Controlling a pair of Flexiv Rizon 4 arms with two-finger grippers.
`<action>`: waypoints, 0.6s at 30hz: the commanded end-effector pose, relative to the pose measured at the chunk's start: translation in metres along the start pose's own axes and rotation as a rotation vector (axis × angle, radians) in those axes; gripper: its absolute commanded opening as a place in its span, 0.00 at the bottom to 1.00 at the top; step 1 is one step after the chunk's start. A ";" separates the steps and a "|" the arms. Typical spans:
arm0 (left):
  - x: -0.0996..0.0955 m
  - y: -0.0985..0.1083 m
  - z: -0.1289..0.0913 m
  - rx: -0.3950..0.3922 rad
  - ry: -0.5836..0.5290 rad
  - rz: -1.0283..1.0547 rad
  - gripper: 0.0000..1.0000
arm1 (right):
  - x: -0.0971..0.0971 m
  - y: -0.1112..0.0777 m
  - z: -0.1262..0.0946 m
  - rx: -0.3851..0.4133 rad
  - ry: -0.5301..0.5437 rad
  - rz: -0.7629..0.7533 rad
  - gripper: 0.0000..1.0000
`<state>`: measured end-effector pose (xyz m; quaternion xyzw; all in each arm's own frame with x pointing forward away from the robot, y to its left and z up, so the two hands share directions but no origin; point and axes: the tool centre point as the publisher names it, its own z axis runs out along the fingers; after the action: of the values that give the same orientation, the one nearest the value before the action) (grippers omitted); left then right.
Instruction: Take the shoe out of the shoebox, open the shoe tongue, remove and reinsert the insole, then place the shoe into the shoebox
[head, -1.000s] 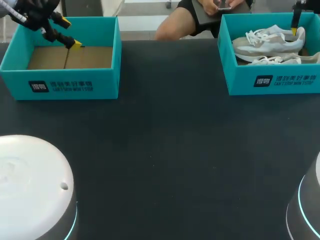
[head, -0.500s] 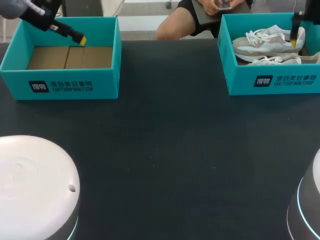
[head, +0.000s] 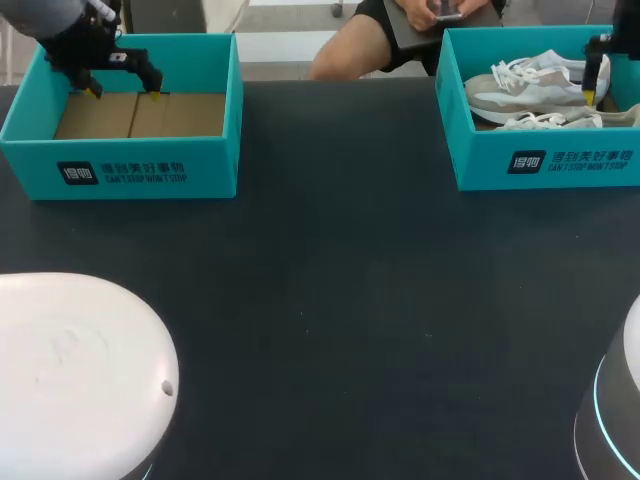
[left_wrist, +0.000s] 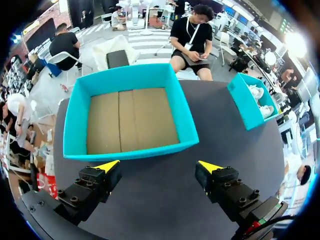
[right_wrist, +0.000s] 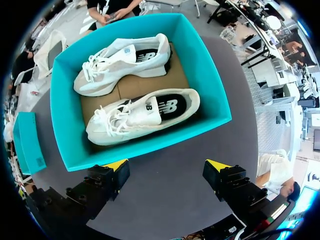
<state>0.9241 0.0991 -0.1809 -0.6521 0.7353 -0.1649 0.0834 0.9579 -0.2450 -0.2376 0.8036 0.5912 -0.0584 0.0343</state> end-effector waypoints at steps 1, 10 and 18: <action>0.000 -0.006 0.011 -0.252 -0.126 -0.186 1.00 | -0.006 -0.010 -0.001 -0.047 0.023 -0.014 1.00; -0.008 0.009 0.017 -0.322 -0.097 -0.297 1.00 | -0.012 -0.018 -0.012 -0.129 0.016 -0.055 1.00; -0.021 0.013 0.020 -0.326 -0.100 -0.364 1.00 | -0.023 -0.033 -0.011 -0.139 0.071 -0.089 1.00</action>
<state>0.9216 0.1155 -0.2042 -0.7841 0.6199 -0.0274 -0.0144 0.9313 -0.2491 -0.2231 0.7739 0.6304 -0.0105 0.0597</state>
